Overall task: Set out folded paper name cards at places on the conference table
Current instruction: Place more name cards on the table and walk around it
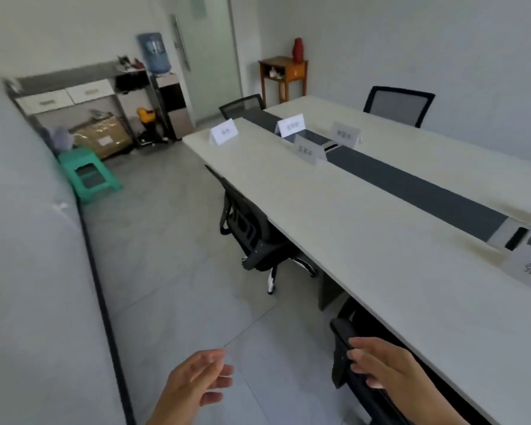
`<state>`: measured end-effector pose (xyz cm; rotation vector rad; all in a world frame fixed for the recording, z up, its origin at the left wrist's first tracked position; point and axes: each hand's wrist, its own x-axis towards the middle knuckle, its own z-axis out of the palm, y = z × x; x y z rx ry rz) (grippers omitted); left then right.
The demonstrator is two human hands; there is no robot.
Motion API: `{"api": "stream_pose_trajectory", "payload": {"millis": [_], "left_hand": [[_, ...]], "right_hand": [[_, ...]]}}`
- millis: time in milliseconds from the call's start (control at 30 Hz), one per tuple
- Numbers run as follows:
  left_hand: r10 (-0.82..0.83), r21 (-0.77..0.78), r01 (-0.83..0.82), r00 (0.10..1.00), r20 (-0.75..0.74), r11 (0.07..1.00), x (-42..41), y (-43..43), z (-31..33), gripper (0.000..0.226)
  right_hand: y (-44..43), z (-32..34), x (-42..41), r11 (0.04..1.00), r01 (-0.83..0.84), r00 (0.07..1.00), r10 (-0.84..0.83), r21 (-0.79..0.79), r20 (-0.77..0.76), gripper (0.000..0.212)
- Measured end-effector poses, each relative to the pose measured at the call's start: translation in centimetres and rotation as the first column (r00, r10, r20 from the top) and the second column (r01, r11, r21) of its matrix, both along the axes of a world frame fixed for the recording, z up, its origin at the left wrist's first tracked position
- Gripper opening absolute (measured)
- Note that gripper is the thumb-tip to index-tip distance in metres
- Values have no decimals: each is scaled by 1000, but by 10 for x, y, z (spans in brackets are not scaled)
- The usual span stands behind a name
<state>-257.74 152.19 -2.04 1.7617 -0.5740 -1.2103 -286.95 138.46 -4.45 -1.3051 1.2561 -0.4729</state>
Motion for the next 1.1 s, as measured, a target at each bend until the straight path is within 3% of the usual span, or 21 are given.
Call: {"api": "stream_pose_trajectory", "payload": {"millis": [133,333,533,767,967,1100], "left_hand": [[185,-39,-183,982,43,982,89,30,7,12],[423,-66,-420,905,49,905,196,56,3,14],[509,-5,-509,861,-3,861,268,32,-17,14],[554,23,-555,832,28,832,370,-52,-11,15],[585,-79,-580,804,108,811,462,-125,22,16],[613,-68,-609,788,53,790,510,-159,19,16]], "right_hand": [[-6,7,98,997,-80,996,81,-22,29,15],[-20,19,216,972,-235,970,236,-19,53,15],[-71,11,295,956,-293,956,293,-10,34,16],[-182,-6,420,952,-304,951,303,14,70,16],[-272,17,548,913,-407,907,409,-42,100,16],[-316,29,620,894,-444,888,448,-62,108,13]]}}
